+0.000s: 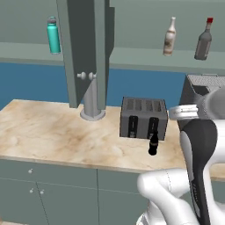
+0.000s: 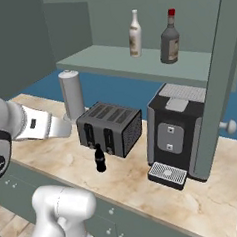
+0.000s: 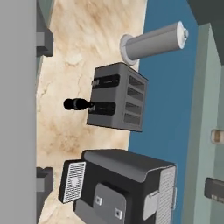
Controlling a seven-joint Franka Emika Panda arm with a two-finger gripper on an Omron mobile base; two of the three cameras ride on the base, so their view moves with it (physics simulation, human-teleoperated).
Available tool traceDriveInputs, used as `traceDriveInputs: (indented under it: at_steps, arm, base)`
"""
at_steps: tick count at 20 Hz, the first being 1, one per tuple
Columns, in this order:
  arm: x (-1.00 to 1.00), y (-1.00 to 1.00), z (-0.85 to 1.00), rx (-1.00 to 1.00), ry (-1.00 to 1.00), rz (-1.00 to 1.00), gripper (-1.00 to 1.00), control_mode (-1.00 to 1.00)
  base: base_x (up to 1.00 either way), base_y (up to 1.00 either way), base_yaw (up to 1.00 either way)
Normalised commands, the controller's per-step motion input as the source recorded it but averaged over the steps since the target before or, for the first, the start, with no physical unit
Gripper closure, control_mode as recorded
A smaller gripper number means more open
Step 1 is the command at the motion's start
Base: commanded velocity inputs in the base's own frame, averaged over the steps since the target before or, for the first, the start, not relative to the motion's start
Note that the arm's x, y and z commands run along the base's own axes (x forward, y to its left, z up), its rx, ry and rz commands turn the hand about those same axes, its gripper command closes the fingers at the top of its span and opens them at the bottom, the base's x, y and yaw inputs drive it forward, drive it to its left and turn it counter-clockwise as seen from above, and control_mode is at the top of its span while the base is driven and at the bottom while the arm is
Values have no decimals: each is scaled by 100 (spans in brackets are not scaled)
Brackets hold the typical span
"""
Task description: Sort all alcoholic drinks to one cabinet, and non-alcoholic drinks to the other.
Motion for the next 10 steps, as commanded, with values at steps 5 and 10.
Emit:
traceDriveInputs:
  at_steps: [5,10]
  arm:
    - [0,0,-39,0,18,1,-100,-100]
    - [0,-2,-32,0,10,0,-100,-100]
  base:
    - [0,0,0]
    - [0,0,0]
